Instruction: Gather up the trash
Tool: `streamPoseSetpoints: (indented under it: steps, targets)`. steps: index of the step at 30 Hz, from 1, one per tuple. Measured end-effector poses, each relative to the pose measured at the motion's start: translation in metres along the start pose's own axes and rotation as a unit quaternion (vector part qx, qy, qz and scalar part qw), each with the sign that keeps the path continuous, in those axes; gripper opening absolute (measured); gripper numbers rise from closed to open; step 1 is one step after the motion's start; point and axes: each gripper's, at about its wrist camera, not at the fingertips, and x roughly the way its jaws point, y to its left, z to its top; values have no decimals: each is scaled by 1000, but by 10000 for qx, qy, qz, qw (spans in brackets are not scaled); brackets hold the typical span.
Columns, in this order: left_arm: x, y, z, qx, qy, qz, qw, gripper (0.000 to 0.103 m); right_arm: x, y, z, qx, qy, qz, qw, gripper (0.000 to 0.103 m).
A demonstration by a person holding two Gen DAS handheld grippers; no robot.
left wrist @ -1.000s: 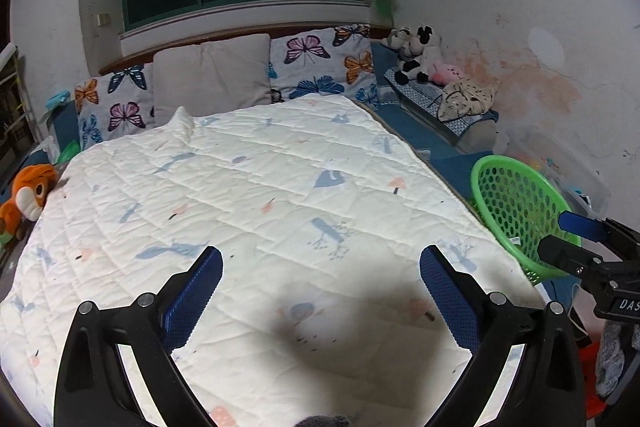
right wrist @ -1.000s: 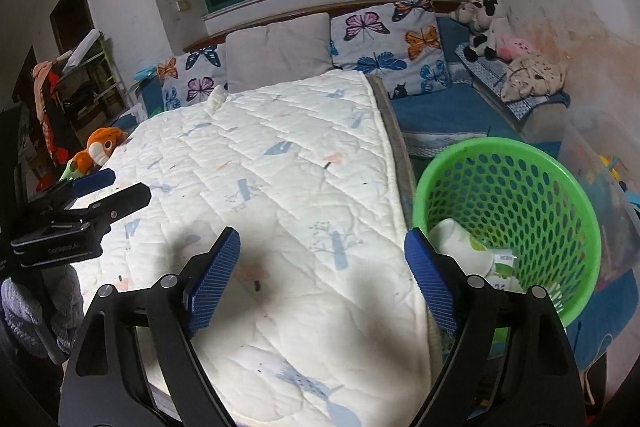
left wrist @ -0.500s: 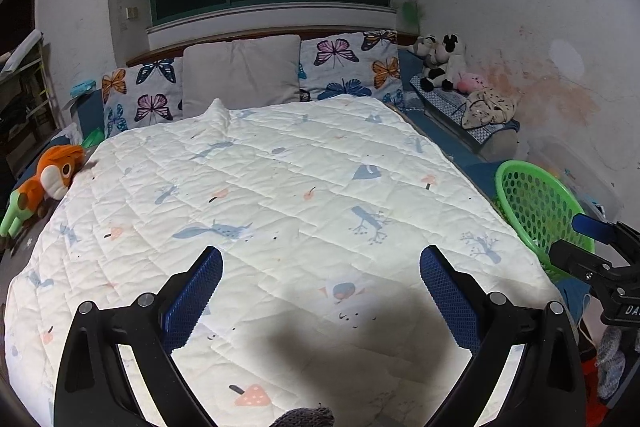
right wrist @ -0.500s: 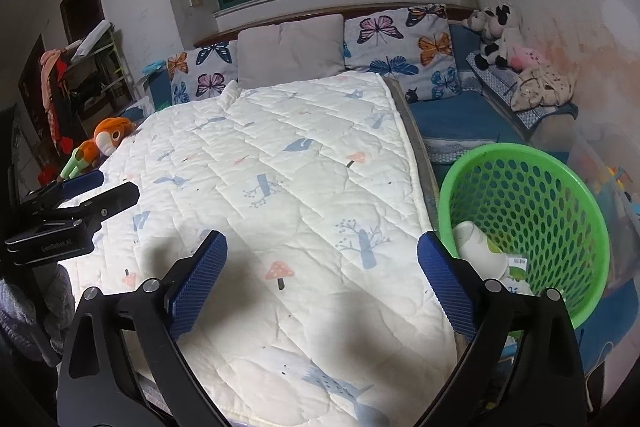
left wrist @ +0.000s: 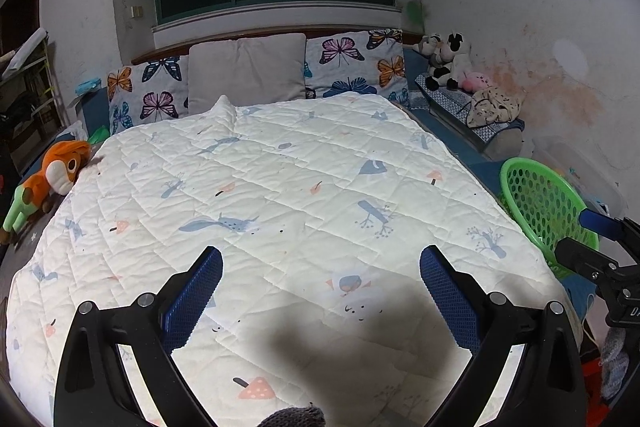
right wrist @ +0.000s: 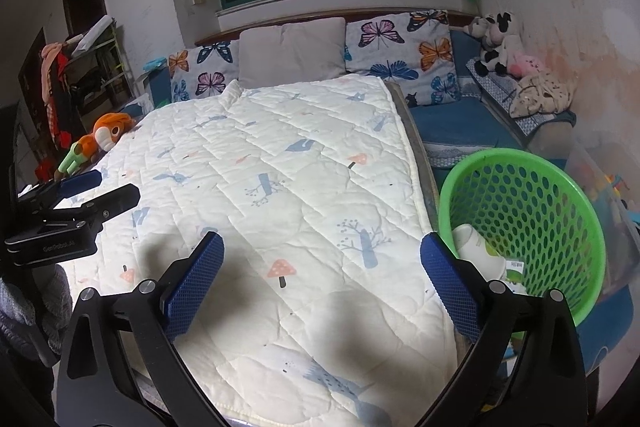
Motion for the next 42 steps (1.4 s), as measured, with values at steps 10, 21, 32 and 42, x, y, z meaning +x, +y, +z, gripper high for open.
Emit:
streamPoseSetpoints:
  steps: [10,21,32,42]
  targets:
    - [0,5,-3,-82,5,36,10000,96,0,-1,0,-14,2,8,10000,98]
    - [0,8,-7,-103,17,34,9999,96,2,2,1,-52,19,13,10000,98]
    - [0,9,-11,-126,30,44,9999,96,5,2,0,-64,48,-14,10000,98]
    - [-1,10,-14,-152,7,9,9999,96,9,1,-1,-50,58,-15,10000,98]
